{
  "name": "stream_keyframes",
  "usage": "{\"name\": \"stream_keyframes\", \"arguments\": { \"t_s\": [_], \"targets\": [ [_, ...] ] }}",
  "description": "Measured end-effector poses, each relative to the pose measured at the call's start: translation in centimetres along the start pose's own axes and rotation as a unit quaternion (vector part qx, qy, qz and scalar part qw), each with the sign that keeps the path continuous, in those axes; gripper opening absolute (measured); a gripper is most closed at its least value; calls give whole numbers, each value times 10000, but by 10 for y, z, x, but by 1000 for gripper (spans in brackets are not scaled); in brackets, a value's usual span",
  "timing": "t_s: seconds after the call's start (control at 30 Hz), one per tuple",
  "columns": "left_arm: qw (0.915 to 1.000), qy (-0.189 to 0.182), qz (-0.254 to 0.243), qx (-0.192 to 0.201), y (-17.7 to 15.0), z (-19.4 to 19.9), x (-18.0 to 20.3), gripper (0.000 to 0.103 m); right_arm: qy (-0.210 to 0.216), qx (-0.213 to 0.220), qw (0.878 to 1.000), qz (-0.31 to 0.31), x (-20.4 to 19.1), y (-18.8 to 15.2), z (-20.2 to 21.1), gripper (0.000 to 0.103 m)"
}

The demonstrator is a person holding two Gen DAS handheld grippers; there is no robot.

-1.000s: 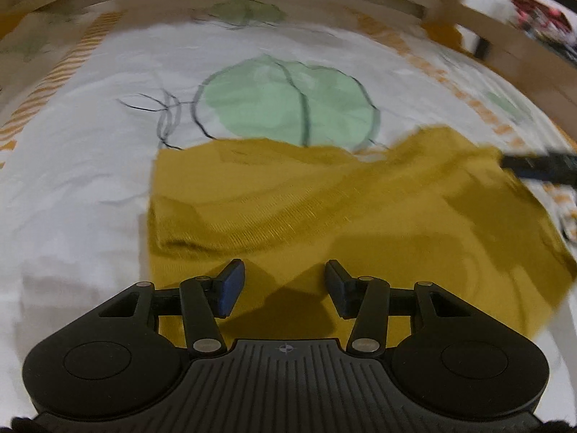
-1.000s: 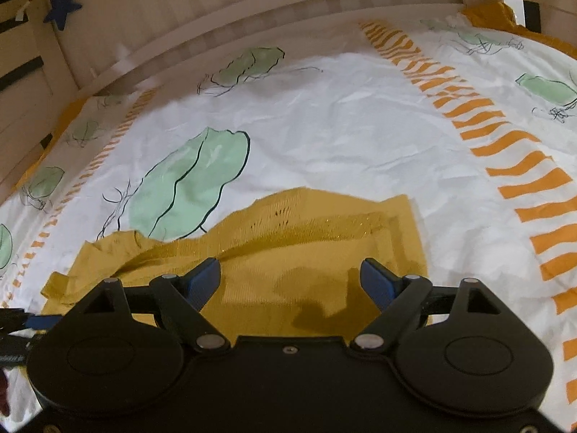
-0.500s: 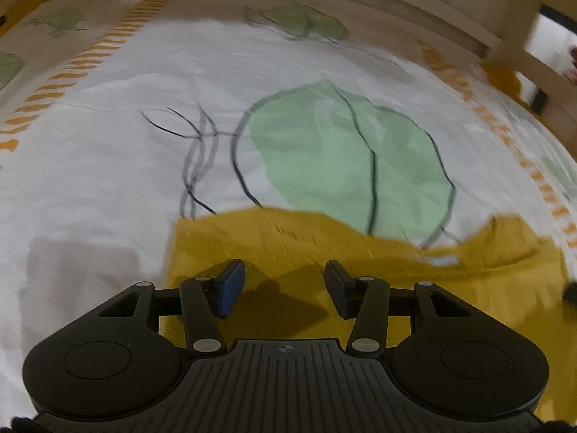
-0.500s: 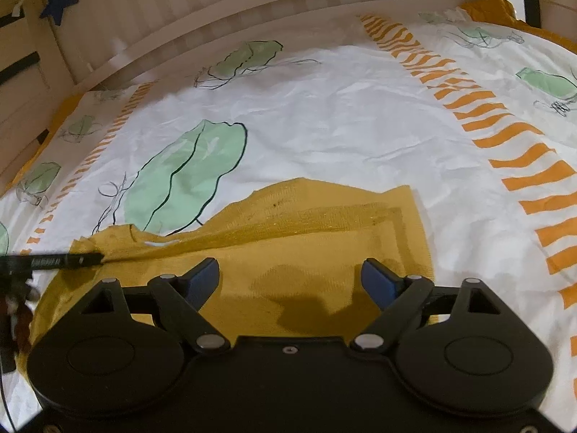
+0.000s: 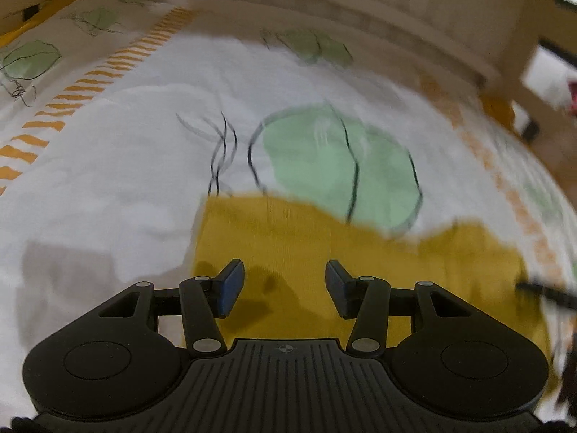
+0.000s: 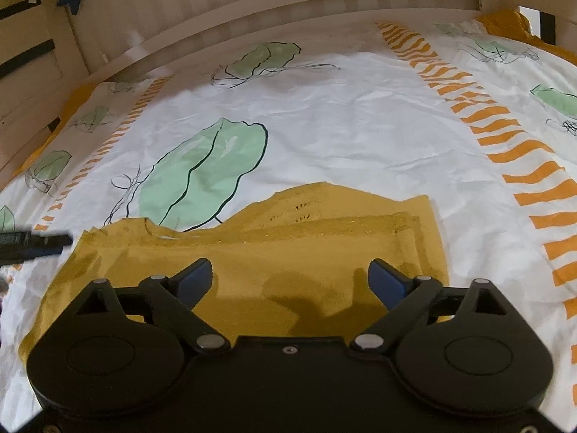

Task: Fold small clothes
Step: 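Press the folded sweater flat with both open tools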

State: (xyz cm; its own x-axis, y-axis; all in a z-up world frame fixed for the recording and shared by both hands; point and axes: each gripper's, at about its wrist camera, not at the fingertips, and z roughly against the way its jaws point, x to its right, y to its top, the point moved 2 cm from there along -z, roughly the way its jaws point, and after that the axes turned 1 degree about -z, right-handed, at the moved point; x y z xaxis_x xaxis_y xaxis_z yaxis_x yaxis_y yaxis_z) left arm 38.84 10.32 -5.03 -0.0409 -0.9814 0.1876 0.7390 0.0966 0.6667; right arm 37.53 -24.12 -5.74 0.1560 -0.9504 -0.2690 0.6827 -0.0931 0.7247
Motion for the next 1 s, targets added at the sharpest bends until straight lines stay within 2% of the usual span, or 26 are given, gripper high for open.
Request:
{"name": "stream_keyframes", "arguments": {
  "t_s": [0.13,0.2,0.27,0.43,0.53,0.67,0.77,0.83,0.93,1.0],
  "targets": [
    [9988,106,-257,-405,-35,8,-8,48,33,-99,9999,-8,0,-1,0,96],
    [9980,162,-175,-593,-51,10,-17,48,-11,-216,9998,0,2,-4,-2,98],
    [9981,128,-107,-595,-59,14,-23,48,-119,-338,9994,27,5,-8,-3,99],
    [9974,396,84,-590,-55,26,-15,48,-509,-604,9969,48,16,-18,-3,100],
    [9979,325,374,-426,-53,32,-8,48,-568,-716,9958,-62,23,-20,-1,100],
    [9980,241,507,-299,-59,36,5,49,-621,-784,9950,-56,27,-23,2,102],
    [9982,103,457,-365,-64,29,14,49,-741,-834,9938,22,29,-25,3,103],
    [9963,173,595,-593,-65,19,17,49,-730,-886,9934,-38,33,-27,2,103],
    [9949,216,824,-545,-57,23,23,48,-687,-843,9938,-249,39,-28,5,103],
    [9929,426,923,-616,-48,34,31,48,-702,-747,9940,-372,43,-26,7,103]
  ]
}}
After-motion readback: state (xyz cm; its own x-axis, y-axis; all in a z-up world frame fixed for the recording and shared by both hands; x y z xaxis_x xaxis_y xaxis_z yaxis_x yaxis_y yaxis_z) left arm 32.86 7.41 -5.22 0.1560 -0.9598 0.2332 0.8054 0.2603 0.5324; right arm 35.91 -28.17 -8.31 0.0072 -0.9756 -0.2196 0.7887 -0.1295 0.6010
